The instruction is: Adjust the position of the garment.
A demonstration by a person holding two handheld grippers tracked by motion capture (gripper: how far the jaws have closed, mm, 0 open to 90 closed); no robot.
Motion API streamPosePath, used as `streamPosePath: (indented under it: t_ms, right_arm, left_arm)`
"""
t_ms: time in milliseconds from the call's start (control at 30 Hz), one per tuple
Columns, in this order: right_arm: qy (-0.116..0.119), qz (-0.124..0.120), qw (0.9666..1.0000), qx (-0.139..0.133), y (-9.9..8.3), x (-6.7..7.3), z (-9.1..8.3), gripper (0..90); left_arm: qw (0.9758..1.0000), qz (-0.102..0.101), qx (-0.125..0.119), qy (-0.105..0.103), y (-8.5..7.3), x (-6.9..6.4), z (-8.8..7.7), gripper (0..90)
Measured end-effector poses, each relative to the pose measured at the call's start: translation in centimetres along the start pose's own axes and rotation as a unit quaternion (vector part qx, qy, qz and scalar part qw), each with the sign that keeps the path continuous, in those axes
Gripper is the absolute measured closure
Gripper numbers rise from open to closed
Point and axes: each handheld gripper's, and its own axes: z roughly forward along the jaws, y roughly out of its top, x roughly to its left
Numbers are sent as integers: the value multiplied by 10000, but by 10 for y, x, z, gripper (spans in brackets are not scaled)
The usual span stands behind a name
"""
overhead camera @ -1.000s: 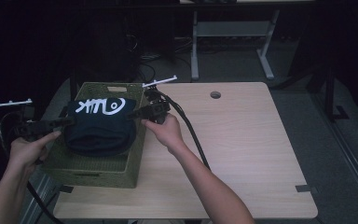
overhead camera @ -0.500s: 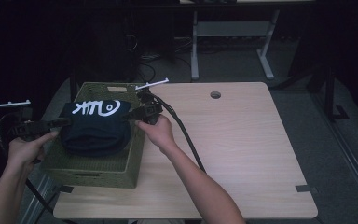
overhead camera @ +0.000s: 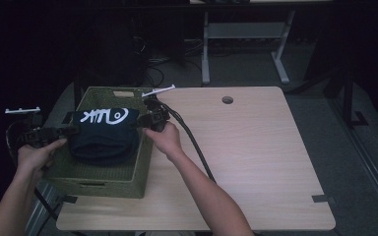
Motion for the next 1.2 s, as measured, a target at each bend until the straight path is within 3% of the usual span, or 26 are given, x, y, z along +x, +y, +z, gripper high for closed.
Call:
streamPosePath:
  t_ms: [533,700,833,1200]
  right_arm:
    - [-323,5,9993,204,0,-7,17,789]
    - [-539,-65,9981,288,0,-7,18,787]
    - [-587,-73,9977,325,0,-7,20,787]
    - [-696,-130,9963,494,-3,-7,32,776]
  left_arm:
    - [9994,52,158,305,1,7,14,728]
    - [9988,135,208,424,1,8,17,739]
    - [9986,115,266,452,-1,9,19,780]
    - [9967,208,375,682,0,9,20,778]
